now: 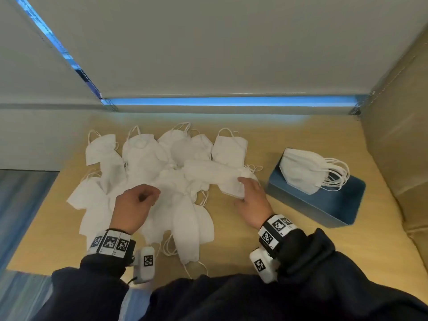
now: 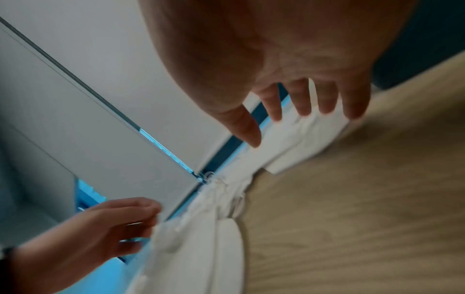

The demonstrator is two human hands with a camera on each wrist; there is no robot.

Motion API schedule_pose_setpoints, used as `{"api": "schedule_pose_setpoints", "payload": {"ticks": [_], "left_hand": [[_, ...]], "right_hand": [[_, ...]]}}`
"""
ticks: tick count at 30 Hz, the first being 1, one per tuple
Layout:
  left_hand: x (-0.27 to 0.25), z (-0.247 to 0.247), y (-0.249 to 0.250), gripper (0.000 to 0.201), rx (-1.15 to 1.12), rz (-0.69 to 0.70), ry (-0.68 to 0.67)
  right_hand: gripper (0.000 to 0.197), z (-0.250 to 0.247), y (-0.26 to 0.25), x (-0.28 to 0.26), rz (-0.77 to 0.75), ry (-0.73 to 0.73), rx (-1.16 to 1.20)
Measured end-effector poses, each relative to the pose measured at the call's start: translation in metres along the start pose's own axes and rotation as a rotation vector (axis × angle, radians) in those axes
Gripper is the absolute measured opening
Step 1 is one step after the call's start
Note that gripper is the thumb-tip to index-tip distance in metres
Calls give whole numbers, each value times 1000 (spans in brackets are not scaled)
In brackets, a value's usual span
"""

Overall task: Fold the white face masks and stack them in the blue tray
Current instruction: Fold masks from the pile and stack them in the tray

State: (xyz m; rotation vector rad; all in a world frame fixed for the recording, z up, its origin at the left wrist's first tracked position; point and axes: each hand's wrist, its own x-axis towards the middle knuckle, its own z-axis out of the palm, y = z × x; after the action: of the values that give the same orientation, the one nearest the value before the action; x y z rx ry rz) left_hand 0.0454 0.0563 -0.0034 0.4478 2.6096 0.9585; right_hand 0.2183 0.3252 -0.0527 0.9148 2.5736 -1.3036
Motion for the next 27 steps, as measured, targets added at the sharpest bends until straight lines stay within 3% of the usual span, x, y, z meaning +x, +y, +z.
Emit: {"api": "schedule_pose_setpoints", "payload": {"ticks": [7,12,15,17,20,22,25,27], "left_hand": [[-8,-22,-54,13,-18,-112,107],[9,-66,-109,25,66,-181,226],[17,-95,-149,45,46,-346,288],[23,-105,-171,72,-32,-475,195],[31,-107,-177,116,-96,-497,19],[33,-100,-164,118,-88,-433,-70],[34,-84,-147,104,-126,-355,-146],[35,-83,-134,87,-243,-285,-140]], "right_hand": [[85,24,-13,25,202,193,-271],[104,20,-24,26,398,153,-132],[104,15,-31,10,366,176,146],[99,9,-35,-7,342,225,292],[89,1,-48,-30,367,230,566],[70,-5,-66,-42,377,262,740],[39,-12,-96,-56,300,388,843],[39,-17,-111,-62,218,521,926]]}}
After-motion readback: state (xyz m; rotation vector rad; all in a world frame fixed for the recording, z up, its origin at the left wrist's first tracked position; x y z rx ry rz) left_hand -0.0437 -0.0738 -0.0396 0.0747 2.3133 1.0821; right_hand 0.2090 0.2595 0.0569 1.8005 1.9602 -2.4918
